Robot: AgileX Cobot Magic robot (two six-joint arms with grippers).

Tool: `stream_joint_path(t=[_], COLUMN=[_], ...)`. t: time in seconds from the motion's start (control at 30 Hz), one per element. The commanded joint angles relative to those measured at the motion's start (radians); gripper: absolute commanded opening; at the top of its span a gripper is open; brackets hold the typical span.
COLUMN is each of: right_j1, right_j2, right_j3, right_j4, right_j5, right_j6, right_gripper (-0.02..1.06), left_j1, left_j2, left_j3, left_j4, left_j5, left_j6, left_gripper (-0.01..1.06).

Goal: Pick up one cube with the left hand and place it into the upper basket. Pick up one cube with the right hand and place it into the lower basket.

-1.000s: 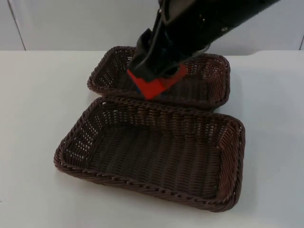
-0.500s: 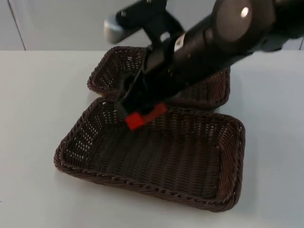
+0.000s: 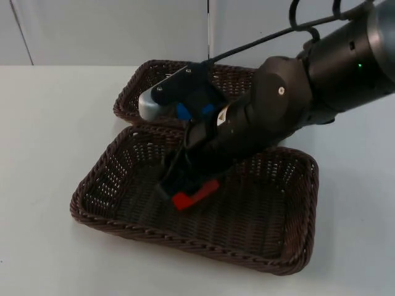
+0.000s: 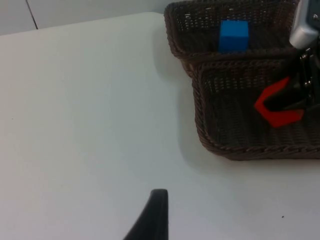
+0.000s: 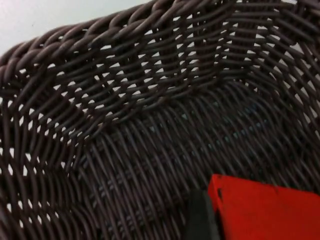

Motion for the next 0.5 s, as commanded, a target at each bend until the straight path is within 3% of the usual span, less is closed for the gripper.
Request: stream_joint_path(t=[0.0,0.03,0.17,0.2,0.3,0.33,0.47], right_j1=[0.007,0.007,0.007,0.007,0.007,0.007,0.007], right_j2=[-0.004,-0.004,-0.004,-0.004,-0.011,-0.026,-0.119], right_j3=[-0.003,-0.003,-0.003,-0.003,-0.003,-0.003,-0.003], right_j4=[0.003,0.003,0.003,0.003,0.003,0.003,0.001], right_j5=[-0.012,-0.012,-0.012,-0.012,-0.009,0.003,0.054], right_j6=[0.005,0.005,0.005,0.005,0.007,0.007,0.007], right_gripper=[0.11,0.11,0.55,0.55,0.94,1.02,1.05], left_j1=[-0.006,-0.006,-0.006,-0.006,-0.006,-0.006,-0.006], left_j2=[-0.004,-0.004,-0.004,-0.004,-0.004,-0.004,-0.004], left_j3=[0.006,0.006,0.006,0.006,0.006,0.006,0.006], left_j4=[-0.001,-0.001,-0.001,-0.001,-0.001,-0.001,-0.001], left_j5=[0.003,0.003,0.003,0.003,0.003,0.003,0.003], left_j6=[-0.004,-0.004,-0.004,-0.004,-0.004,-0.004,-0.004], left_gripper=[0.88,0.88,0.88,0.88,0.88,0.88,0.88])
